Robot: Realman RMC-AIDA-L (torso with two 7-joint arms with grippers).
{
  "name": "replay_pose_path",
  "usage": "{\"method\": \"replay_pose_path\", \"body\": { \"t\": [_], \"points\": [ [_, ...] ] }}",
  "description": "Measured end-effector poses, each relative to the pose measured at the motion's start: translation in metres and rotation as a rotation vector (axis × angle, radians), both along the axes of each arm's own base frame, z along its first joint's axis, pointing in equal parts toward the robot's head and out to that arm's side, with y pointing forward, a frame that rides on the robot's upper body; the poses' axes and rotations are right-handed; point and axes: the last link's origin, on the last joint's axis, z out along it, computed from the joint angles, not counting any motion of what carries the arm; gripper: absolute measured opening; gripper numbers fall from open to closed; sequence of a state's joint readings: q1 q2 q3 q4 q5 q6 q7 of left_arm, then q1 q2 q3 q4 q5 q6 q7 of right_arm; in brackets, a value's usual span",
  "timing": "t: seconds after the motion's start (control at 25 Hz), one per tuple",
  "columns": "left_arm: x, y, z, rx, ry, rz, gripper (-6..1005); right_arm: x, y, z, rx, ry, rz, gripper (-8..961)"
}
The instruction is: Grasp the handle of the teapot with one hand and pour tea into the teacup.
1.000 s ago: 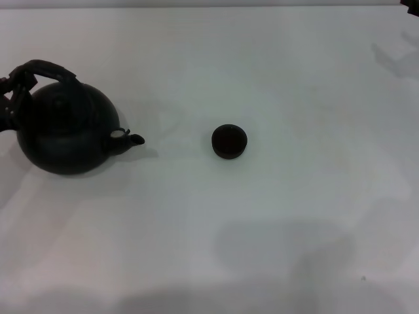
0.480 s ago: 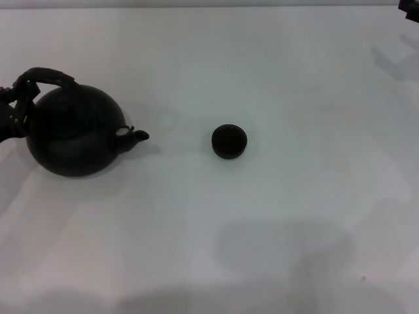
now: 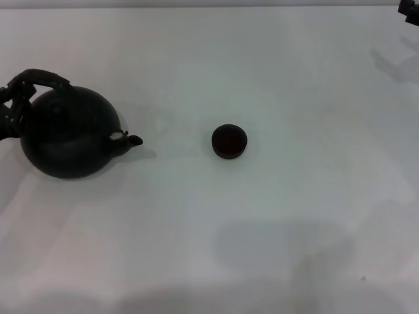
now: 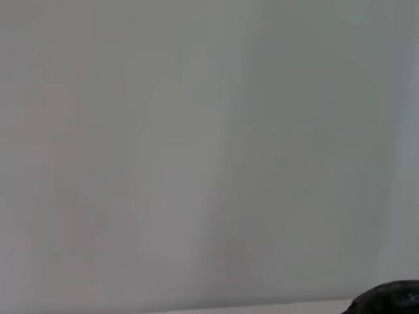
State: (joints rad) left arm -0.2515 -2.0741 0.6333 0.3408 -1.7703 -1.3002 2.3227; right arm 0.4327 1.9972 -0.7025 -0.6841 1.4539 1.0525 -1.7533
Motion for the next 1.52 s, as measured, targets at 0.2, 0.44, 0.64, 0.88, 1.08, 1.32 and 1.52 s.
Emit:
{"method": "replay_pose_path", "body": {
  "t": [0.2,0.44,0.64,0.88,1.08,1.32,1.52],
  "points": [
    [0.001,0.0,0.0,0.003,0.004,-0.009,182,0.0,0.0,0.0,-0.001,0.002,0.001,845],
    [0.001,0.002,0.002,0.009,0.004,-0.007,280,0.0,0.0,0.0,-0.002,0.002,0.001,845],
    [0.002,0.002,0.003,0.014,0.0,-0.012,454,-0.001,0.0,0.0,-0.001,0.002,0.002,845],
    [0.005,-0.003,0.004,0.014,0.004,-0.052,687,0.0,0.001,0.001,0.001,0.001,0.0,845],
    [-0.001,-0.014,0.005,0.014,0.002,-0.039,748,0.0,0.001,0.003,0.008,0.0,-0.002,845],
    [-0.013,-0.033,0.014,0.039,0.031,-0.009,752,0.002,0.001,0.006,0.015,-0.003,-0.007,845],
    [-0.02,-0.052,0.024,0.098,0.049,-0.004,750,0.004,0.001,0.007,0.021,-0.007,-0.016,845]
  ]
}}
